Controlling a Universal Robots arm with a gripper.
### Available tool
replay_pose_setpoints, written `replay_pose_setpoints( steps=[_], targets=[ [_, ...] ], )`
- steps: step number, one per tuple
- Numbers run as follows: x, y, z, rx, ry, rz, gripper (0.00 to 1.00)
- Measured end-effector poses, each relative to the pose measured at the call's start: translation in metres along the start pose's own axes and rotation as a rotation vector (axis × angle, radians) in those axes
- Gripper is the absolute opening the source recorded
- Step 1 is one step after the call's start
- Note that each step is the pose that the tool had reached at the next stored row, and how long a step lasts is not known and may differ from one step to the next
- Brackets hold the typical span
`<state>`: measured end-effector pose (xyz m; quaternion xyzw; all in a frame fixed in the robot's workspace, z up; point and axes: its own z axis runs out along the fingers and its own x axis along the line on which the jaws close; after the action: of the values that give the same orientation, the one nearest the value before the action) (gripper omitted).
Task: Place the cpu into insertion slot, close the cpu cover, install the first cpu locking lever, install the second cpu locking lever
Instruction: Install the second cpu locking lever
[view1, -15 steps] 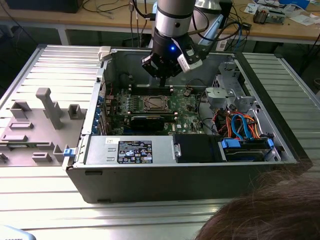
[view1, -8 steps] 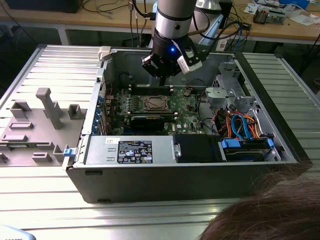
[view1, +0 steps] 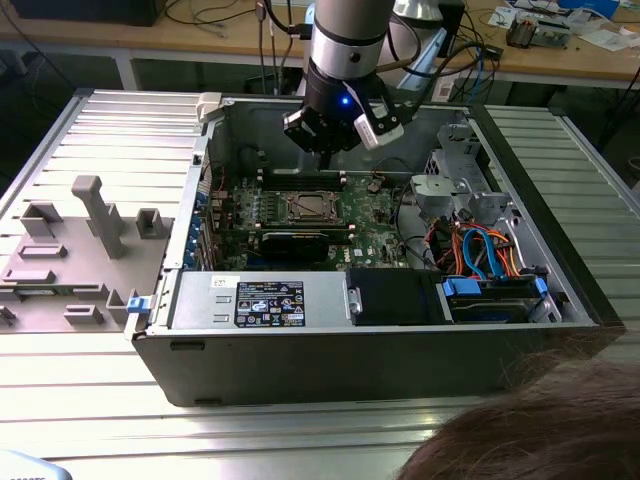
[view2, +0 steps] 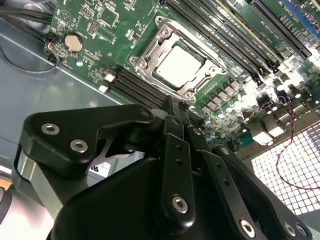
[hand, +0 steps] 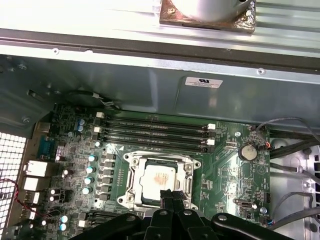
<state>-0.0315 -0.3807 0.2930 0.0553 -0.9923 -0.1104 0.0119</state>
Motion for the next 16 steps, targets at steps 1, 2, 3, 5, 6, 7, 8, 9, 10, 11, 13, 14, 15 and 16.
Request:
replay_pose_setpoints(
  steps=[1,2,3,5,6,7,8,9,10,11,13,14,15,16],
  targets=[
    [0.0,-0.0004,-0.0001,-0.0041,-0.0004,0.0,0.11],
    [0.0001,-0.0008,-0.0002,-0.0086,-0.0009,0.0,0.11],
    [0.0001,-0.0011,-0.0003,-0.0111,-0.0012,0.0,0.11],
    [0.0002,-0.0017,-0.0004,-0.0176,-0.0019,-0.001,0.11],
    [0.0002,-0.0019,-0.0004,-0.02,-0.0021,-0.001,0.11],
    [0.0002,-0.0021,-0.0005,-0.0227,-0.0024,-0.001,0.11],
    [0.0002,-0.0023,-0.0005,-0.0246,-0.0026,-0.001,0.11],
    [0.0003,-0.0025,-0.0006,-0.027,-0.0029,-0.001,0.11],
    [0.0003,-0.0027,-0.0006,-0.0295,-0.0031,-0.001,0.11],
    [0.0004,-0.003,-0.0007,-0.0319,-0.0034,-0.001,0.11],
    [0.0004,-0.0036,-0.0008,-0.0382,-0.0041,-0.001,0.11],
    [0.0005,-0.004,-0.0009,-0.0429,-0.0046,-0.002,0.11],
    [0.0005,-0.0042,-0.0009,-0.0456,-0.005,-0.002,0.11],
    [0.0006,-0.0044,-0.001,-0.0481,-0.0052,-0.002,0.11]
  ],
)
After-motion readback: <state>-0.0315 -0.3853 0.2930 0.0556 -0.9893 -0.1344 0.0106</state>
